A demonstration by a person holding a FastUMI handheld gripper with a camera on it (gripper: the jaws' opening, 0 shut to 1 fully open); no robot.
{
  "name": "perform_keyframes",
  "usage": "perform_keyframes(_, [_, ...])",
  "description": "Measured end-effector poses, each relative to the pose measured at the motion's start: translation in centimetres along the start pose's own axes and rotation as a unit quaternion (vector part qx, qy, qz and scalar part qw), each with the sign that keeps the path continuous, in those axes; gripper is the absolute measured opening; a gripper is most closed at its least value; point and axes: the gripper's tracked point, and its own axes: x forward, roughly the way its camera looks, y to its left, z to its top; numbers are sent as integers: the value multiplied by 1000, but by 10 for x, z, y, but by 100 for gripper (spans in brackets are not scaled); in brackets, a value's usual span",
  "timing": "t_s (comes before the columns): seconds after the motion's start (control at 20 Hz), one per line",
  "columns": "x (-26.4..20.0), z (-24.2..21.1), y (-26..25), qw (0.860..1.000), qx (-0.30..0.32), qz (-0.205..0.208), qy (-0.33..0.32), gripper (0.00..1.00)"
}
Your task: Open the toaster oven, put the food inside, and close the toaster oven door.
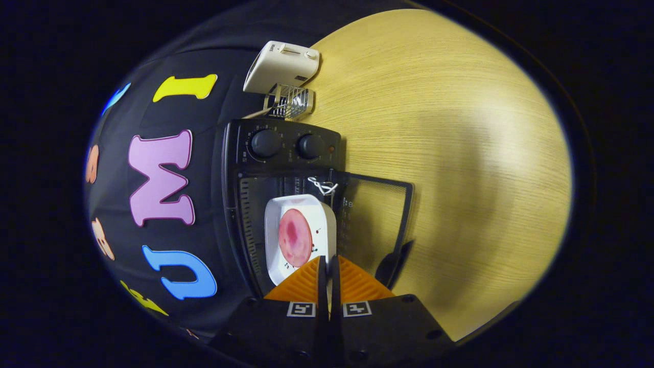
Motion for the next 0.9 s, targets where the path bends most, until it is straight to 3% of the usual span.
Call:
perform_keyframes(0.3, [57,-7,10,999,2,-1,-38,5])
perform_keyframes(0.55, [77,-8,15,997,10,0,-74,5])
perform_keyframes(0.9, [102,-27,32,996,75,29,-47,6])
